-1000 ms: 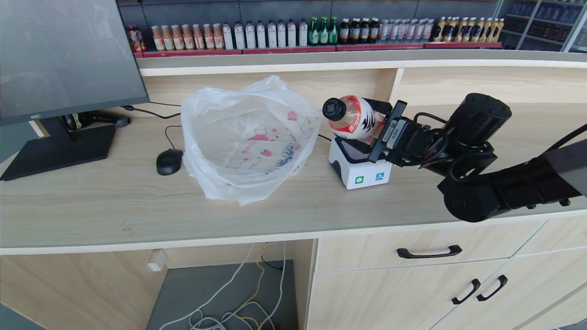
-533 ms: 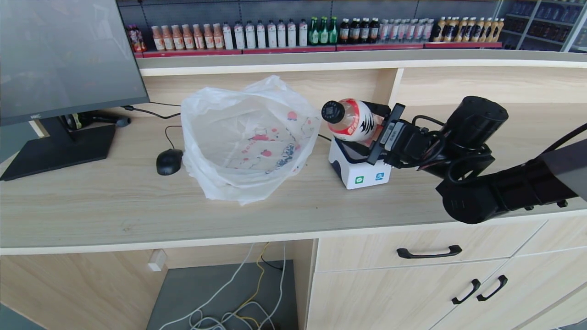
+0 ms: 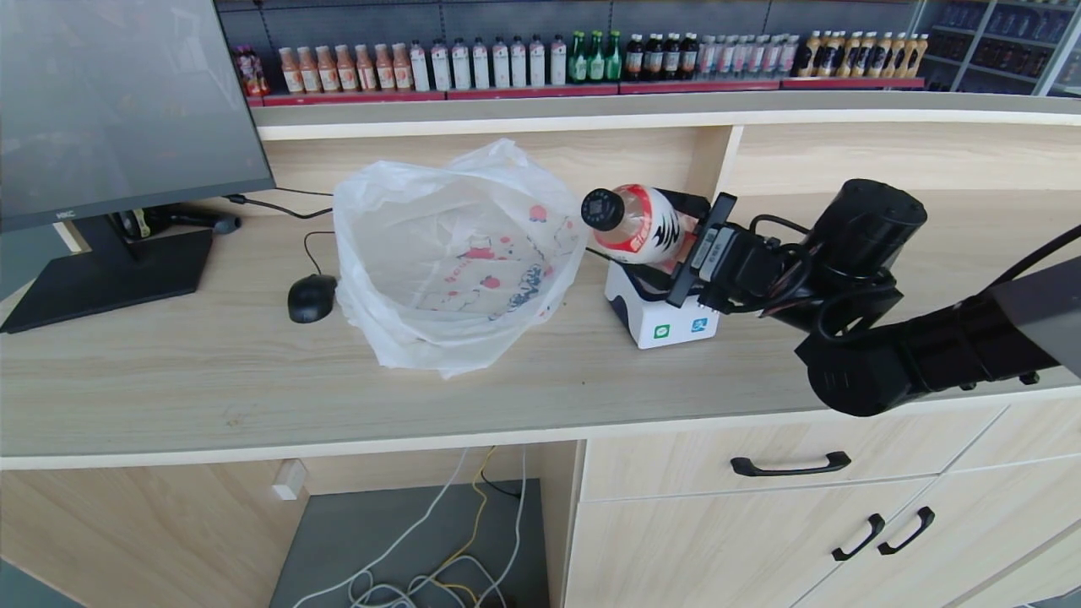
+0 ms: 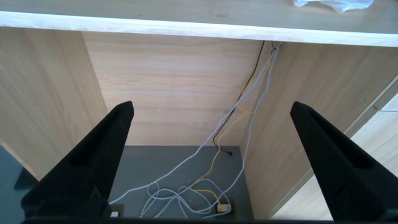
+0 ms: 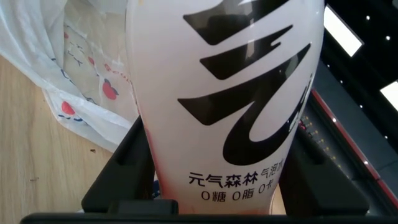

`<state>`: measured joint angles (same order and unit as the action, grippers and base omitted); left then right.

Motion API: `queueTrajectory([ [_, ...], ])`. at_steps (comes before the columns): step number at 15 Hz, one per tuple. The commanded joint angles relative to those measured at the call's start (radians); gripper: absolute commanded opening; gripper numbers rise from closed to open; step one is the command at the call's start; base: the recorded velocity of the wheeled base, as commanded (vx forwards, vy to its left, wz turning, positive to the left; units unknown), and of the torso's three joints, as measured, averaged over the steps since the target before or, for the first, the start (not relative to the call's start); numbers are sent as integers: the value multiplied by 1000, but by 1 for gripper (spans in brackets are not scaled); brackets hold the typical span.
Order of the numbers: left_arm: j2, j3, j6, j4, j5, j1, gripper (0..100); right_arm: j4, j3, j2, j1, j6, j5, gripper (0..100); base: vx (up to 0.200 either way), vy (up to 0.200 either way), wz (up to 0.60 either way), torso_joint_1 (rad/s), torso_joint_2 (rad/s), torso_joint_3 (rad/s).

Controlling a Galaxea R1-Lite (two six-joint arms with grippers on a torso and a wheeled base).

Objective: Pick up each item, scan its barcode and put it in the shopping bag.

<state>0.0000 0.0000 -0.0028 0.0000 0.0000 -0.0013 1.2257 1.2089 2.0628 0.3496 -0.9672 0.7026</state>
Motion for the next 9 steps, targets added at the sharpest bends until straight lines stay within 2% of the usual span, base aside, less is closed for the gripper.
queueTrajectory([
  [1,0,0,0,0,0,0,100,0,3,-9,16,8,-6,0,0,0,0,0,0,0],
  [3,0,0,0,0,0,1,100,3,1,-18,54,59,-54,0,0,0,0,0,0,0],
  [7,0,0,0,0,0,0,100,3,-12,-76,54,188,-158,0,0,0,0,0,0,0],
  [9,0,0,0,0,0,1,100,17,-88,-128,57,400,-316,0,0,0,0,0,0,0],
])
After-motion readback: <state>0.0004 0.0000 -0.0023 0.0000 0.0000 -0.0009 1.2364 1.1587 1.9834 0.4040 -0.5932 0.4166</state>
